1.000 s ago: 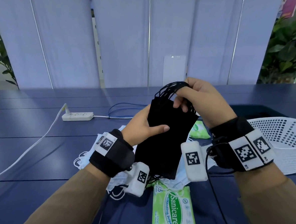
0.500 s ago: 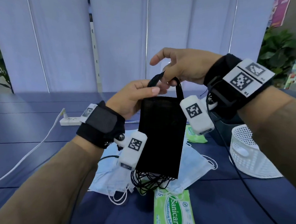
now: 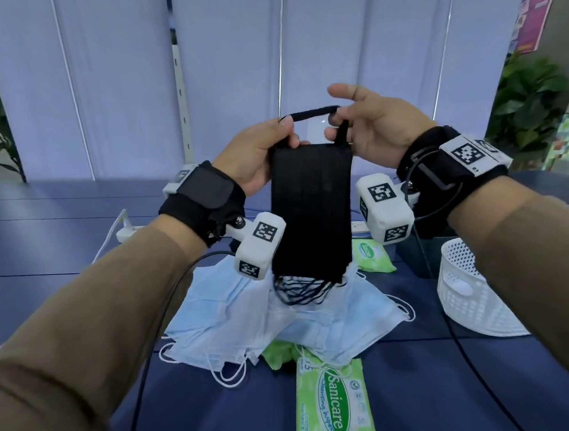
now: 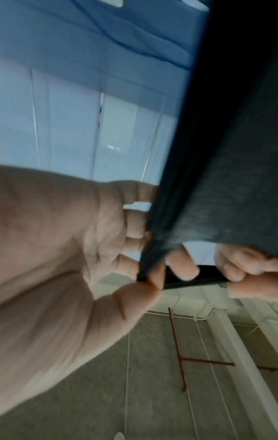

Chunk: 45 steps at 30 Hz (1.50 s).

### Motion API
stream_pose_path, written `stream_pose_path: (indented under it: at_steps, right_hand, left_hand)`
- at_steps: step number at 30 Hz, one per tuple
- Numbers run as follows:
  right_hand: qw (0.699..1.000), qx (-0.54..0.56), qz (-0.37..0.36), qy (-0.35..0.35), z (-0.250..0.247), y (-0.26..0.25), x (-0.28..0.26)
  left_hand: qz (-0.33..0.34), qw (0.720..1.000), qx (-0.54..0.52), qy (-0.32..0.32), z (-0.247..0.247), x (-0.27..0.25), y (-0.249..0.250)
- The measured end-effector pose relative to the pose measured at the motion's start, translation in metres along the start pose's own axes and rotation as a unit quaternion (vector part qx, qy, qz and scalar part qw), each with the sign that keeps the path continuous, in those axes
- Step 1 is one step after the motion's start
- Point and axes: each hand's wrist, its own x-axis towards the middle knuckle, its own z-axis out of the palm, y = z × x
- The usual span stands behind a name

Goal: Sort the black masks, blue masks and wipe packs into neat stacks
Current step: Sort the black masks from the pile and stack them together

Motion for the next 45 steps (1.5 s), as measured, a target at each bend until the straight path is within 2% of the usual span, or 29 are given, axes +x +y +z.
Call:
stream_pose_path:
  at_steps: [3,6,9,12,15,19,20,22,24,25,26,28,29,30,33,34,35,38,40,43,45]
  right_hand:
    - [0.996,0.057,-0.029,0.055,0.010,0.007,0.006]
    - [0.994,0.016,-0.050,0.097,0.019,0.018,0.012]
    - [0.991,-0.007,-0.061,0.121,0.020,0.025,0.016]
    - [0.987,0.021,-0.063,0.145,0.017,0.024,0.017]
    - [0.982,0.049,-0.069,0.169,0.010,0.019,0.022]
    - [0.972,0.040,-0.062,0.224,-0.003,0.016,0.033]
    - [0.969,0.010,-0.053,0.243,-0.011,0.017,0.036]
    - [0.959,-0.119,-0.018,0.258,-0.033,0.022,0.041]
    - [0.930,-0.284,0.050,0.228,-0.055,0.028,0.042]
    - [0.909,-0.356,0.094,0.195,-0.066,0.031,0.041]
    - [0.875,-0.435,0.137,0.159,-0.072,0.033,0.036]
    - [0.800,-0.563,0.163,0.130,-0.083,0.037,0.030]
    - [0.798,-0.571,0.140,0.135,-0.085,0.038,0.027]
    - [0.821,-0.544,0.108,0.134,-0.084,0.039,0.023]
    - [0.931,-0.351,0.053,0.089,-0.080,0.040,0.015]
    - [0.945,-0.317,0.053,0.067,-0.080,0.042,0.015]
    - [0.949,-0.309,0.057,0.036,-0.079,0.043,0.015]
    - [0.930,-0.343,0.118,-0.063,-0.079,0.054,0.015]
    - [0.934,-0.311,0.152,-0.092,-0.085,0.066,0.017]
    - [0.963,-0.209,0.154,-0.070,-0.097,0.078,0.016]
    - [0.977,-0.157,0.143,-0.035,-0.102,0.081,0.016]
  left_hand:
    - [0.017,0.998,-0.037,0.036,0.007,0.002,-0.016]
    - [0.028,0.996,-0.002,0.085,0.008,0.003,-0.039]
    - [0.037,0.994,0.008,0.105,0.007,-0.002,-0.059]
    - [0.045,0.998,0.005,0.044,-0.002,-0.010,-0.082]
    - [0.006,0.998,0.058,-0.029,-0.007,-0.019,-0.107]
    - [-0.083,0.993,0.079,-0.028,-0.003,-0.029,-0.128]
    - [-0.095,0.992,0.072,-0.030,-0.003,-0.029,-0.131]
    - [-0.115,0.990,0.072,-0.047,-0.003,-0.028,-0.130]
    - [-0.131,0.985,0.091,-0.073,-0.006,-0.027,-0.126]
    - [-0.139,0.982,0.101,-0.082,-0.008,-0.028,-0.123]
    - [-0.148,0.980,0.102,-0.091,-0.011,-0.028,-0.120]
    - [-0.169,0.975,0.090,-0.112,-0.017,-0.027,-0.115]
    - [-0.182,0.972,0.085,-0.121,-0.019,-0.026,-0.112]
    - [-0.195,0.969,0.085,-0.128,-0.021,-0.025,-0.110]
    - [-0.222,0.957,0.114,-0.146,-0.024,-0.019,-0.104]
    - [-0.228,0.953,0.128,-0.154,-0.024,-0.017,-0.101]
    - [-0.232,0.949,0.140,-0.162,-0.025,-0.015,-0.098]
    - [-0.244,0.938,0.163,-0.182,-0.028,-0.007,-0.086]
    - [-0.248,0.933,0.166,-0.200,-0.029,0.000,-0.078]
    - [-0.245,0.920,0.222,-0.213,-0.029,0.015,-0.071]
    - [-0.243,0.920,0.238,-0.196,-0.031,0.027,-0.070]
